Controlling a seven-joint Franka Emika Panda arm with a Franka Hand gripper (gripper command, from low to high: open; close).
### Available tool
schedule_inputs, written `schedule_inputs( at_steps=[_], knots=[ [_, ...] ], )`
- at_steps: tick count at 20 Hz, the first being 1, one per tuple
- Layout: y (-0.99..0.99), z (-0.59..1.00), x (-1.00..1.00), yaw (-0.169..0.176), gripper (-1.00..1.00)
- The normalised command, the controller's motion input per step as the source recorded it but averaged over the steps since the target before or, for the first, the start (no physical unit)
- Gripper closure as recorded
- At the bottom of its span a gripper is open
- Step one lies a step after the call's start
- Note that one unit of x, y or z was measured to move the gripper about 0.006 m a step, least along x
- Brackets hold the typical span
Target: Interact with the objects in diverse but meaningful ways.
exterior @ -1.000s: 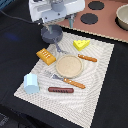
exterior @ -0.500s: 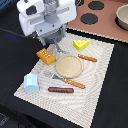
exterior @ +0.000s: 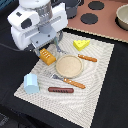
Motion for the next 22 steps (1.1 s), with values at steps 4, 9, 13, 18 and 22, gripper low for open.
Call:
schedule_inputs(
  at_steps=[4,9,13,18,22],
  knots=[
    [-0.48,0.41,0.88,0.0,-1.0],
    [-0.47,0.56,0.9,0.0,-1.0],
    [-0.43,0.56,0.89,0.0,-1.0],
    [-0.39,0.4,0.75,0.014,-1.0],
    [-0.31,0.07,0.45,0.099,-1.0]
  ],
)
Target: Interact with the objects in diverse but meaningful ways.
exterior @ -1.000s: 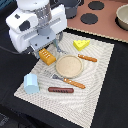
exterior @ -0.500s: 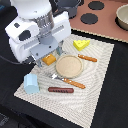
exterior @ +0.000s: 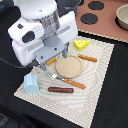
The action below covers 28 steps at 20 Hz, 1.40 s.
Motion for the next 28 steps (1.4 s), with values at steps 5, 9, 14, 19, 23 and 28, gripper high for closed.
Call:
schedule_inputs(
  at_steps=[5,9,14,19,23,28],
  knots=[
    [-0.28,0.22,0.51,0.101,-1.0],
    [-0.22,0.29,0.42,0.134,-1.0],
    [-0.26,0.27,0.4,0.137,-1.0],
    [-0.42,0.17,0.4,0.122,-1.0],
    [-0.59,0.08,0.66,0.011,-1.0],
    [-0.59,0.01,0.75,0.0,-1.0]
  ],
)
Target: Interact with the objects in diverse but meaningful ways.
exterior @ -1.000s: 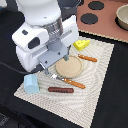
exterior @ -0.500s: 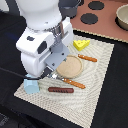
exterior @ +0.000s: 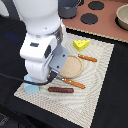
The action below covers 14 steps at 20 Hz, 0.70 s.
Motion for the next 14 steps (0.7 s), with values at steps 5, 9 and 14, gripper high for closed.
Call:
schedule_inputs(
  at_steps=[5,9,14],
  knots=[
    [-0.51,0.01,0.82,0.0,-1.0],
    [-0.31,0.08,0.73,0.031,-1.0],
    [-0.13,0.14,0.54,0.09,-1.0]
  ],
)
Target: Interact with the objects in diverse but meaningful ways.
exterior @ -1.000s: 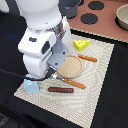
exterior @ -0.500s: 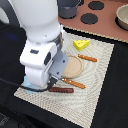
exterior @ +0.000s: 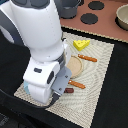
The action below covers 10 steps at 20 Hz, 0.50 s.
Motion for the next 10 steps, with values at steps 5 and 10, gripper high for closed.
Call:
schedule_inputs(
  at_steps=[5,10],
  knots=[
    [-0.05,0.12,0.37,0.11,-1.0],
    [-0.26,-0.03,0.1,0.111,-1.0]
  ],
)
